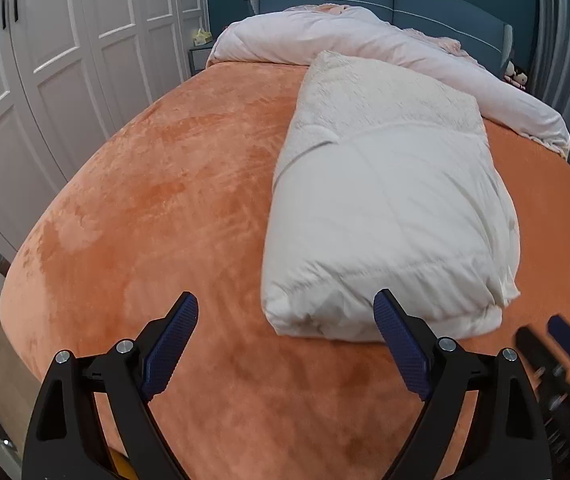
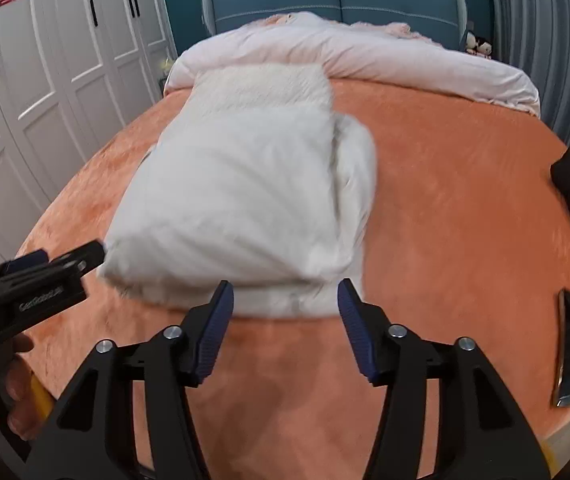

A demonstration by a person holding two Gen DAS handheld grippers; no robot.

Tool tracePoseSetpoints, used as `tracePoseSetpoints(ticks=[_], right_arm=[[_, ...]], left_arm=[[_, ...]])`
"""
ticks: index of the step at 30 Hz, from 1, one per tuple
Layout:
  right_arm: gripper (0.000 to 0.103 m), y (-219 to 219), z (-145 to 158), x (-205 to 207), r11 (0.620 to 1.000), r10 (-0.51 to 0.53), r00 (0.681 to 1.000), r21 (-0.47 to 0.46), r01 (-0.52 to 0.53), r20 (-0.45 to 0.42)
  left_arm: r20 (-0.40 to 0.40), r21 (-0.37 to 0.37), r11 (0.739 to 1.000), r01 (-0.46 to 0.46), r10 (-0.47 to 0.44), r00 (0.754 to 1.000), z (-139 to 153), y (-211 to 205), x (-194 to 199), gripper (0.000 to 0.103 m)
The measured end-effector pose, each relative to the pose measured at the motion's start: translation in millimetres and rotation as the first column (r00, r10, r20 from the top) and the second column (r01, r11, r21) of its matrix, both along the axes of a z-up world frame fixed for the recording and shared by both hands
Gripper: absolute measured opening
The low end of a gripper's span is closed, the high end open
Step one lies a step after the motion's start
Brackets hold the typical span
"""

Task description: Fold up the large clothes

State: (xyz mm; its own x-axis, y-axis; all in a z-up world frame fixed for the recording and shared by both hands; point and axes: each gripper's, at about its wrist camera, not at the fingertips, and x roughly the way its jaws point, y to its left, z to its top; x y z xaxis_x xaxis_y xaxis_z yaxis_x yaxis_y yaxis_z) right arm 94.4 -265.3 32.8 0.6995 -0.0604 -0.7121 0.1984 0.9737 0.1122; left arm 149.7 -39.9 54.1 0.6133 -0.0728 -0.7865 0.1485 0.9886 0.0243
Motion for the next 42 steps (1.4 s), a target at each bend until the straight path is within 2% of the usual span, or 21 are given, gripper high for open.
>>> tracePoseSetpoints(ticks=[5, 18, 42], right_arm=[[0.056, 15.7, -2.9, 12.7, 0.999, -0.001, 1.0, 0.05, 0.002, -0.02], [0.058, 25.7, -6.7, 5.9, 0.999, -0.01, 1.0, 0.031, 0.011, -0.024], [0.058, 28.0, -13.6, 8.1, 0.999, -0.021, 0.999, 0.029, 0.022, -0.042]], left_arm=[[0.005, 0.024, 1.0, 0.014, -0.014, 1.0, -2.4, -7.3, -9.2, 0.087], [0.011, 0.057, 0.998, 0.012, -0.013, 1.0, -11.0, -15.3, -20.2, 0.086], [-0.001, 0.056, 0.998, 0.01, -0.01, 1.0, -20.9, -16.3, -16.5, 0.083]])
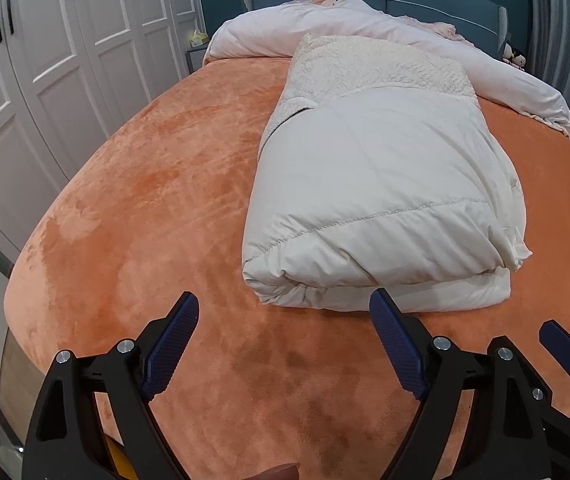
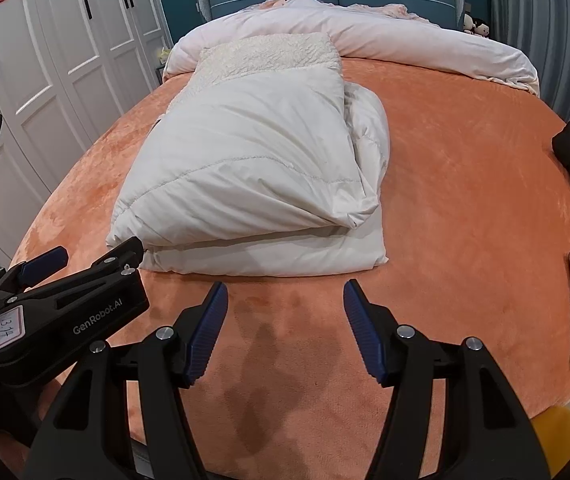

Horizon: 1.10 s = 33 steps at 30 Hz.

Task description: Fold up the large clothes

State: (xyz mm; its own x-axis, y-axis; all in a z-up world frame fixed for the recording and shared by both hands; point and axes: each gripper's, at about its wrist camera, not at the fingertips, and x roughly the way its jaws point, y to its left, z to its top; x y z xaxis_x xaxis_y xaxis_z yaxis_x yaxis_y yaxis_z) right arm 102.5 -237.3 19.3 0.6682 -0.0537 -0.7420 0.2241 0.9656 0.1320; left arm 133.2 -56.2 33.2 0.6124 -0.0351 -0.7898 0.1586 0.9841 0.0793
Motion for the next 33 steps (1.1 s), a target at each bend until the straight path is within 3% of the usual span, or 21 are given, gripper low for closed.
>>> tracePoseSetpoints(ticks=[33], right_arm=[[0.058, -0.8, -1.4, 0.4, 1.0, 0.0, 1.0, 0.0, 0.0, -0.003]], left_arm=[[0.003, 0.011, 1.0, 0.002, -0.002, 1.0, -2.4, 3.1, 4.0, 0.076]])
